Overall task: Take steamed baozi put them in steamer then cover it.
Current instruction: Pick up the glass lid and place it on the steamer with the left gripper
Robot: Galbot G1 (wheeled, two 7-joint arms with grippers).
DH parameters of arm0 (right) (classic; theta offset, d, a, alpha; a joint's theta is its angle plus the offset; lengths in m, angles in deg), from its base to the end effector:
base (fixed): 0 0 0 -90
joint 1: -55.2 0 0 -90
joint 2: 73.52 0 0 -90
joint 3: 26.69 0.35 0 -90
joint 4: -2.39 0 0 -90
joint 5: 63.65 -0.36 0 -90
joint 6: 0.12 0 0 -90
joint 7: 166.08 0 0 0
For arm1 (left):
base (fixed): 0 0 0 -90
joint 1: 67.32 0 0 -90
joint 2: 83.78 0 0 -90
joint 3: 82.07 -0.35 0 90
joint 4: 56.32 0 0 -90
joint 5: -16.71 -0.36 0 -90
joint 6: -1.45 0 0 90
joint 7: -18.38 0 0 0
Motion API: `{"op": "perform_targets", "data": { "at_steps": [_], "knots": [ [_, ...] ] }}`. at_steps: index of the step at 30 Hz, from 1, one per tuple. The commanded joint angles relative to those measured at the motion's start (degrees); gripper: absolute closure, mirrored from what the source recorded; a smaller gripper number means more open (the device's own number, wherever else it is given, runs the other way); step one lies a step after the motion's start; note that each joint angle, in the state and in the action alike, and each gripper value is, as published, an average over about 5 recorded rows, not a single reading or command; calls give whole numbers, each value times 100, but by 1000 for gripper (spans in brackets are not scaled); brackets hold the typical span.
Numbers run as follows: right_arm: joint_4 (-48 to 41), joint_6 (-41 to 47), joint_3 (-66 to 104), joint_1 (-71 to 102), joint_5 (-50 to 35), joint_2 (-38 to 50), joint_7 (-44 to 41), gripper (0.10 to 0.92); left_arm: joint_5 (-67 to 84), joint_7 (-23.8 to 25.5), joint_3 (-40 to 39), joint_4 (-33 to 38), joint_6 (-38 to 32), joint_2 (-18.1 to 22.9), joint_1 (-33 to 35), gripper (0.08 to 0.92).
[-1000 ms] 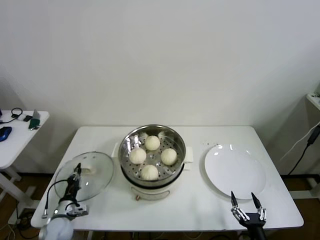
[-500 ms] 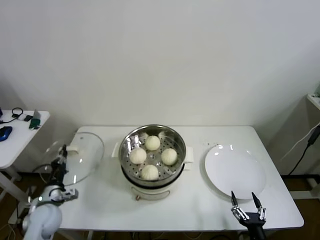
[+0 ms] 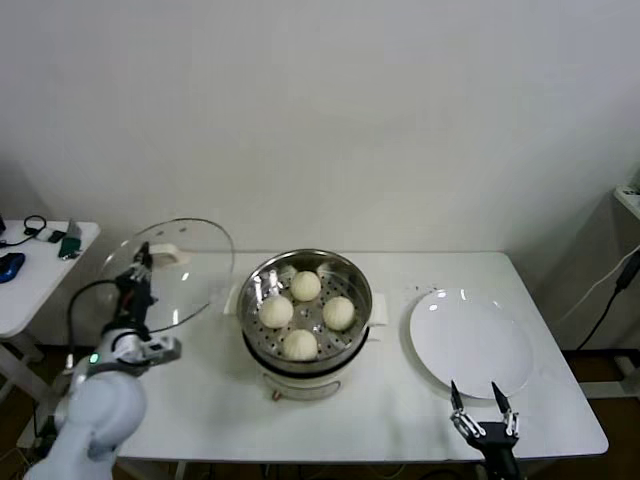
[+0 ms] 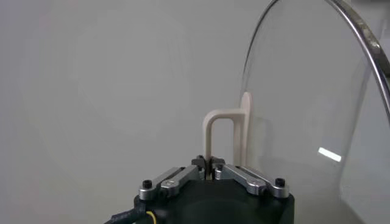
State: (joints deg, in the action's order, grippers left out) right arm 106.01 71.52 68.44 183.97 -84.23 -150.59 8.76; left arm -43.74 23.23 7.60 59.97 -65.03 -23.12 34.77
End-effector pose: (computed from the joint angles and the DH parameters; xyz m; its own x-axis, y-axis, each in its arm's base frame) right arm 0.1142 -0.0898 -0.4143 -0.9951 -0.0219 0.0967 -0.0117 0.9945 0.1040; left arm 0.2806 0.0917 -0.2309 -0.9799 -0.1807 -0.0851 -0.0982 0.0652 0.9930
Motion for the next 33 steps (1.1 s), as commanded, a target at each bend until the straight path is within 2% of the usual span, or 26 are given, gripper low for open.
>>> {"op": "perform_targets", "data": {
  "at_steps": [1,6,13,24,33],
  "knots": [
    [-169,-68,-113,-171,168,23,36,203,-1939,1036,-2085,885,1113,896,-238,863],
    [-305,-138,-194,-270,151,42,52,203,-3056,1231,-2675,503,1047,1907,-467,863],
    [-412,-192,-250,-245,62,90,40,203,-3588,1296,-2966,24,1028,2691,-703,863],
    [-485,-241,-212,-210,-20,152,52,203,-4042,1157,-3085,-416,931,3240,-599,863],
    [-470,-298,-167,-142,-49,156,52,203,-4103,1096,-3103,-675,917,3255,-567,863]
  ]
}}
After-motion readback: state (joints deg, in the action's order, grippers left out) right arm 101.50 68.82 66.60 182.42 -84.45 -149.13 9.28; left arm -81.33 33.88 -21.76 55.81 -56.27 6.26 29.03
